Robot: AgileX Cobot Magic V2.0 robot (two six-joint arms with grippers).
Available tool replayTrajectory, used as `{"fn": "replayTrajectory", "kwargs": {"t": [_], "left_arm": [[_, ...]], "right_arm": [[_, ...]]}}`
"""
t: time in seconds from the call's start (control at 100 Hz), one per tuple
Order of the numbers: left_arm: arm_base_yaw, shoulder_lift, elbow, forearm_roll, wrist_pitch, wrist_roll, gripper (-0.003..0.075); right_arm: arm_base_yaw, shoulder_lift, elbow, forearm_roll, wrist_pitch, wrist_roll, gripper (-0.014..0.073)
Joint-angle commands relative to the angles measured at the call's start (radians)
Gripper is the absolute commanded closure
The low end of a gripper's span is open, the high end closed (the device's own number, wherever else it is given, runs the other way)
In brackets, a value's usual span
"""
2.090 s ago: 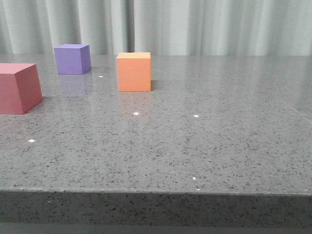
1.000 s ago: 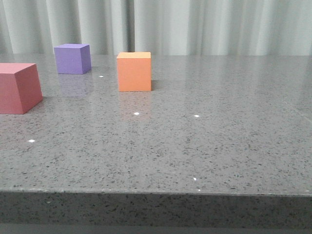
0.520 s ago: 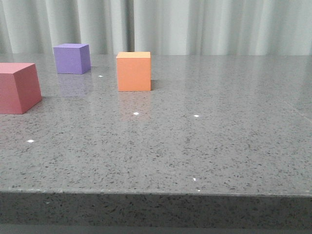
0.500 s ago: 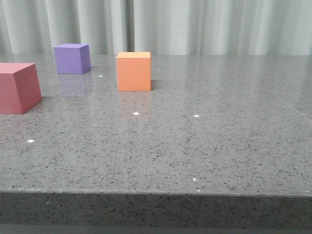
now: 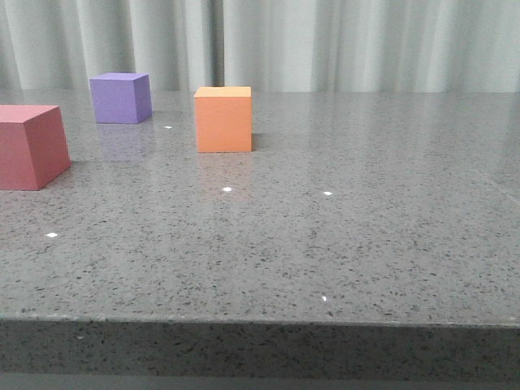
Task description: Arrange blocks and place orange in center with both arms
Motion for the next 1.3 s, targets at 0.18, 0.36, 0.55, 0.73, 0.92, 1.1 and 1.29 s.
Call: {"fn": "replayTrajectory", "kwargs": {"t": [0.18,0.36,0.55,0.73,0.92,1.1,1.29], "left_arm": [[-0.001,0.233,-0.339,-0.009,0.238,-0.005,0.0741],[-0.001,0.291,-0.401,0.000,0.266,-0.005,0.0741],[-0.001,0.313,-0.399,0.007,0.277,-0.005,0.0682],[-0.001,0.313,-0.399,0.011,0.286,-0.005,0.0255],[-0.001,0.313,-0.395,0.007,0.266,-0.005,0.0038],[-0.011,0.375,-0.411,-0.128,0.274,0.000,0.0071],[-0.133,0.553,-0.505,-0.119,0.281,-0.021,0.0072]], "right_arm": [[-0.006,0.007,-0.025,-0.016,-0.086,-0.007,0.0662],[-0.006,0.007,-0.025,-0.016,-0.086,-0.007,0.0662],[-0.006,0.007,-0.025,-0.016,-0.086,-0.007,0.0662],[-0.006,0.007,-0.025,-0.016,-0.086,-0.007,0.0662],[-0.006,0.007,-0.025,-0.016,-0.086,-0.007,0.0662],[-0.006,0.007,-0.025,-0.016,-0.086,-0.007,0.0662],[-0.006,0.007,-0.025,-0.016,-0.086,-0.007,0.0662]]}}
